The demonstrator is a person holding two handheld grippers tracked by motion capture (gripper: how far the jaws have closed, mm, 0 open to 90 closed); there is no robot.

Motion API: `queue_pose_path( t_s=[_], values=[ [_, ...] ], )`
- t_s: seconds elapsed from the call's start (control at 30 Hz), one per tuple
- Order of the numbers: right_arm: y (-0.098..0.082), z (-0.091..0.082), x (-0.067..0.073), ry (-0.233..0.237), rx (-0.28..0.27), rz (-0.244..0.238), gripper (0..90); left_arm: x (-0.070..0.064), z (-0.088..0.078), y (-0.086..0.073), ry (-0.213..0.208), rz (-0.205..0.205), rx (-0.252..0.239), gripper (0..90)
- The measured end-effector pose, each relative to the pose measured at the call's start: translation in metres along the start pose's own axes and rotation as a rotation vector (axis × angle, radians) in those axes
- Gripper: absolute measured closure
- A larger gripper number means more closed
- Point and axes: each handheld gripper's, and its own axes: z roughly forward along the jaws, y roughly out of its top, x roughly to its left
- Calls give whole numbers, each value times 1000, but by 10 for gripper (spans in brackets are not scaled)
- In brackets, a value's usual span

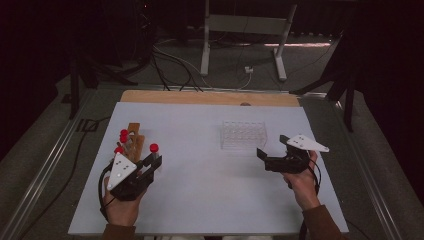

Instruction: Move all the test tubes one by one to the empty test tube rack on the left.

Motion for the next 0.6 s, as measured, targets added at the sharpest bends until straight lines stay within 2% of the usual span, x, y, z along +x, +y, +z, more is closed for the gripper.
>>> queue_pose_path(
  t_s=[0.33,0.6],
  values=[
    [-9,-12,-8,-32,-9,15,0,12,-20,-9,33,-5,-6,757],
    [-12,-20,-14,-45,-27,33,0,24,-37,-16,75,-17,-9,756]
  ],
)
